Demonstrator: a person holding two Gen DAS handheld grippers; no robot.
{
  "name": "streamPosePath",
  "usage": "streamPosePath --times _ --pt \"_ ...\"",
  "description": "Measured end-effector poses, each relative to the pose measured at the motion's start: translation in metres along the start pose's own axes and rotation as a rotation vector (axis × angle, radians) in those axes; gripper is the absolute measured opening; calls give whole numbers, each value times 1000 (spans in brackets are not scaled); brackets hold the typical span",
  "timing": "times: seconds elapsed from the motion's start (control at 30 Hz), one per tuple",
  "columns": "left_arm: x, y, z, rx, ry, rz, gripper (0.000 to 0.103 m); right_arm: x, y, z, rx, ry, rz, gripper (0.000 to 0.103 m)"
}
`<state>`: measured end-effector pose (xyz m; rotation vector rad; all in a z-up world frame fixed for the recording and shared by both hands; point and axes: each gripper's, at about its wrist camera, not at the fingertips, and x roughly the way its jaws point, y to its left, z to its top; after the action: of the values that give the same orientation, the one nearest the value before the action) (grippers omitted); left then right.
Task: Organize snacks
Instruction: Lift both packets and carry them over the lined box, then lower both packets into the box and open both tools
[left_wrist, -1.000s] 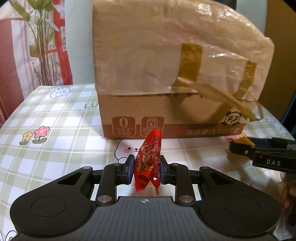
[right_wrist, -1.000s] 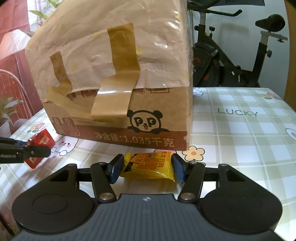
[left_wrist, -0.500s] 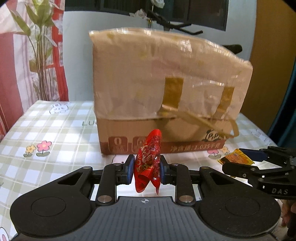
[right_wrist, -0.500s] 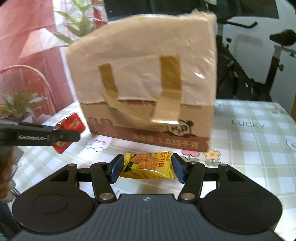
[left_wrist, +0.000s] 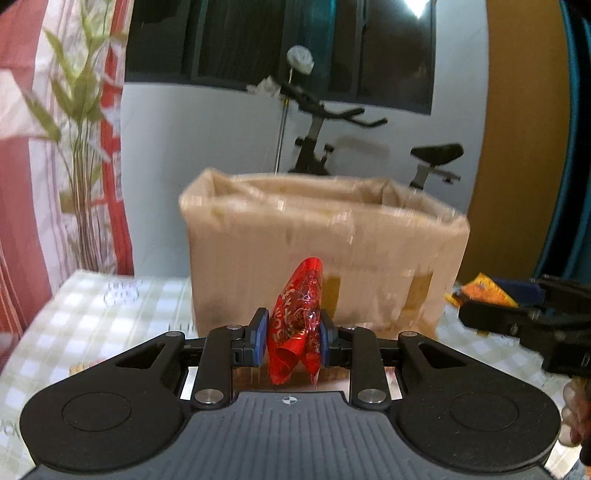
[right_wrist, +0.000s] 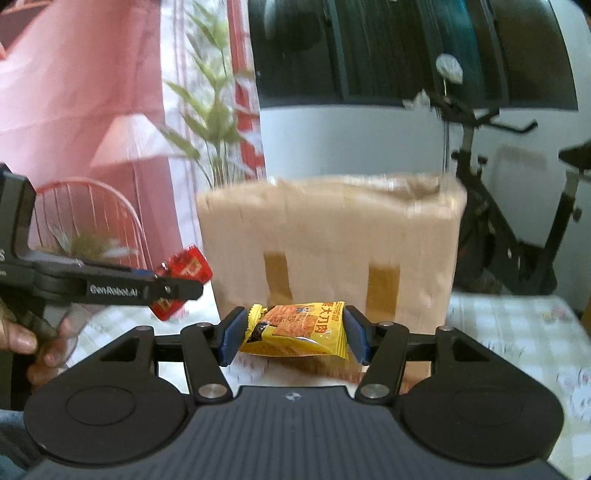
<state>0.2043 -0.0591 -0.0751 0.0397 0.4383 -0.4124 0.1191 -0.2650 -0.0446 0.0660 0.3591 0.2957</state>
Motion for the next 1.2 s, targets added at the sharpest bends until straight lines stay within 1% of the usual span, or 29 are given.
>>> streamPosePath --times 0.23,0.33,0.43,0.53,0.7,0.8,0.93,0.97,1.0,1.03,1.1,1.13,1.17,1.2 --pt "-4 -2 42 9 -88 -11 29 -11 -9 49 -7 -119 7 59" --pt "3 0 62 -2 -111 -20 29 -5 -19 71 -7 -152 -6 59" --pt "15 3 81 -12 -128 -28 29 6 -30 90 -27 -164 -25 59" --pt "34 3 94 -9 -120 -33 29 26 -43 104 -15 -148 -46 59" --pt "79 3 103 2 -52 -18 30 67 -63 116 -10 -73 -75 59" --pt "104 6 104 -4 -1 3 31 88 -70 113 -17 -24 -91 59" --pt "118 12 101 -1 40 19 36 109 -75 106 -8 42 -109 60" --pt "120 12 100 5 48 18 40 112 -77 105 0 58 -113 61" --pt "120 13 100 6 53 17 47 115 -79 103 5 71 -120 63" --pt "121 13 100 6 55 17 51 116 -80 102 8 78 -127 65" --pt "118 14 100 15 50 18 66 118 -82 101 15 89 -137 67" --pt "116 14 100 23 46 23 69 117 -83 101 19 97 -141 68" --pt "114 14 100 32 43 30 74 117 -84 101 24 100 -142 70" --pt "113 15 101 38 40 35 79 116 -85 102 29 100 -142 76"
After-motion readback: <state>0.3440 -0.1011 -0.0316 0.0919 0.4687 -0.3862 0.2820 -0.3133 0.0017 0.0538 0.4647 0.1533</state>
